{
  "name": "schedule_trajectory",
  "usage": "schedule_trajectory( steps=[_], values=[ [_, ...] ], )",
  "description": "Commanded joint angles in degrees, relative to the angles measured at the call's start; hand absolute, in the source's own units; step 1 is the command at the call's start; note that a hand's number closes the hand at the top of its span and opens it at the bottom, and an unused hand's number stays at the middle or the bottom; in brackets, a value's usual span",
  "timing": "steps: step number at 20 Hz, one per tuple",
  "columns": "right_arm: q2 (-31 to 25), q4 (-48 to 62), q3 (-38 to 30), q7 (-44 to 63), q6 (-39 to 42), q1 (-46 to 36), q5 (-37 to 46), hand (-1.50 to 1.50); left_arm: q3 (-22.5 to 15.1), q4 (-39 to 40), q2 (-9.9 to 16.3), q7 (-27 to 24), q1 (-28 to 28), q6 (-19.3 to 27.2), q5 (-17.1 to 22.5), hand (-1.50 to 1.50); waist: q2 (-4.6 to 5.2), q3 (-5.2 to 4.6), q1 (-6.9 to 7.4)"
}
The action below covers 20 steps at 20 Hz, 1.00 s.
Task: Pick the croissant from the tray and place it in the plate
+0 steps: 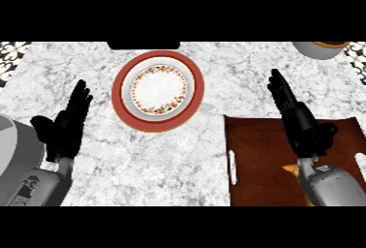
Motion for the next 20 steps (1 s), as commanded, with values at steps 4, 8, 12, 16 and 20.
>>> schedule_trajectory(
  steps=[4, 8, 12, 16, 20],
  values=[
    [-8.2, -0.7, -3.0, -9.0, 27.9, 3.5, -17.0, 1.50, 1.1, 0.8, 3.3, 3.7, 0.1, -3.0, 0.6, 0.00, -1.29, -0.40, -0.16],
    [-23.6, -3.4, -2.5, -16.7, 26.2, -3.5, 7.2, 1.50, -0.5, 2.2, 2.2, 3.4, 1.4, -3.7, 0.4, 0.00, -2.69, -1.13, -0.78],
    [-16.9, 14.0, -14.2, -38.0, 39.4, 11.8, -15.5, -1.50, 0.2, 1.9, 2.9, 3.0, 2.6, -6.2, 1.7, 0.00, -0.72, -0.17, -0.86],
    [-20.9, 22.7, -9.5, -54.8, 47.8, 13.2, -1.4, -1.50, -1.2, 2.5, 1.3, 3.2, 1.2, -6.6, 0.7, 0.00, -0.78, -0.31, 0.32],
    [-26.6, 26.8, -8.8, -65.1, 45.0, 12.2, 7.9, -1.50, -0.8, 2.6, 1.5, 3.9, 0.4, -6.5, 0.0, 0.00, -1.09, -0.43, 0.49]
  ],
)
